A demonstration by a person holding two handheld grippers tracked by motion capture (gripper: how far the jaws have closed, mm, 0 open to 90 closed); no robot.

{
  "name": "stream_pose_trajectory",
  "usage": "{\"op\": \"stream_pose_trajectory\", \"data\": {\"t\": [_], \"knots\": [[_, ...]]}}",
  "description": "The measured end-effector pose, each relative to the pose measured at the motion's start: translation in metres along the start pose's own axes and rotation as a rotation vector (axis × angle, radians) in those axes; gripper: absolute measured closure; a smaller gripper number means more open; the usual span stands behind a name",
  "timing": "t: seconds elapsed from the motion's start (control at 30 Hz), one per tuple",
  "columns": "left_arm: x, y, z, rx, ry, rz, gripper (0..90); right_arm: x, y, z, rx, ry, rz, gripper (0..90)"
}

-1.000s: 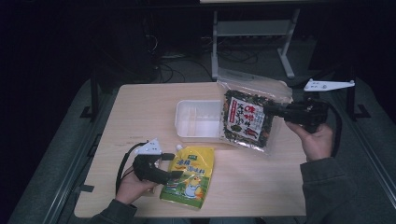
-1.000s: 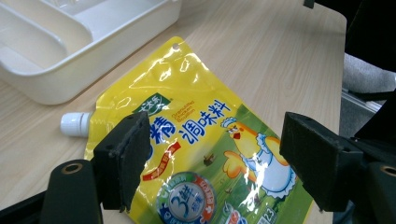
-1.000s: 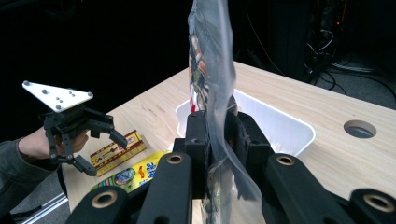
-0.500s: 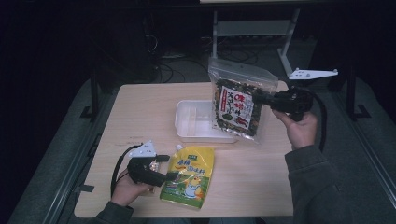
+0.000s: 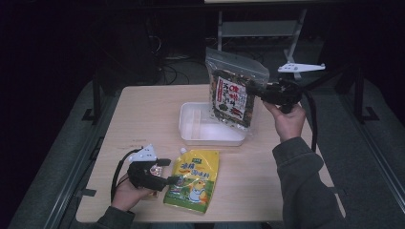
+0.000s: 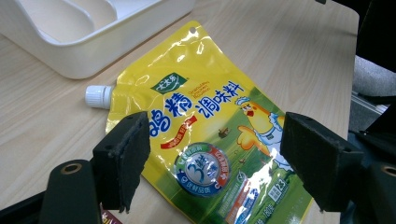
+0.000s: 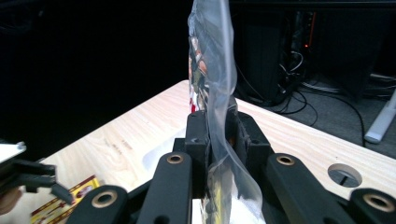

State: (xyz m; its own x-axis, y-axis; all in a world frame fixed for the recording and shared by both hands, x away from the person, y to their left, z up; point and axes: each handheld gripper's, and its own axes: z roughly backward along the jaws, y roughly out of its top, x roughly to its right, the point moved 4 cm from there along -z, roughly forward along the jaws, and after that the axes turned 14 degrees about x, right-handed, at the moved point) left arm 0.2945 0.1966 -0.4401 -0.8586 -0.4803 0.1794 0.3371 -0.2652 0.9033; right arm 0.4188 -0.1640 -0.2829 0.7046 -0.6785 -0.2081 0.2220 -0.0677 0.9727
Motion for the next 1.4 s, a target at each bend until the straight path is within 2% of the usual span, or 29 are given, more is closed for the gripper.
{"op": "stream_pose_trajectory", "data": {"t": [0.2, 0.4, 0.9, 1.1, 1.4], "knots": [[-0.001, -0.001, 0.003, 0.007, 0.002, 0.007, 23.8, 0.003, -0.005, -0.022, 0.002, -0.041, 0.012, 77.4], [-0.004, -0.001, 0.005, 0.013, 0.009, 0.011, 23.8, 0.007, -0.011, -0.035, -0.003, -0.056, 0.017, 77.4], [-0.007, -0.004, 0.007, 0.013, 0.011, 0.022, 23.8, 0.018, -0.032, -0.048, -0.009, -0.071, -0.014, 77.3], [-0.007, -0.004, 0.007, 0.014, 0.011, 0.021, 23.8, 0.019, -0.04, -0.051, -0.022, -0.076, -0.008, 77.3], [-0.008, -0.004, 0.008, 0.017, 0.009, 0.026, 23.8, 0.02, -0.048, -0.053, -0.021, -0.055, -0.006, 77.3]]}}
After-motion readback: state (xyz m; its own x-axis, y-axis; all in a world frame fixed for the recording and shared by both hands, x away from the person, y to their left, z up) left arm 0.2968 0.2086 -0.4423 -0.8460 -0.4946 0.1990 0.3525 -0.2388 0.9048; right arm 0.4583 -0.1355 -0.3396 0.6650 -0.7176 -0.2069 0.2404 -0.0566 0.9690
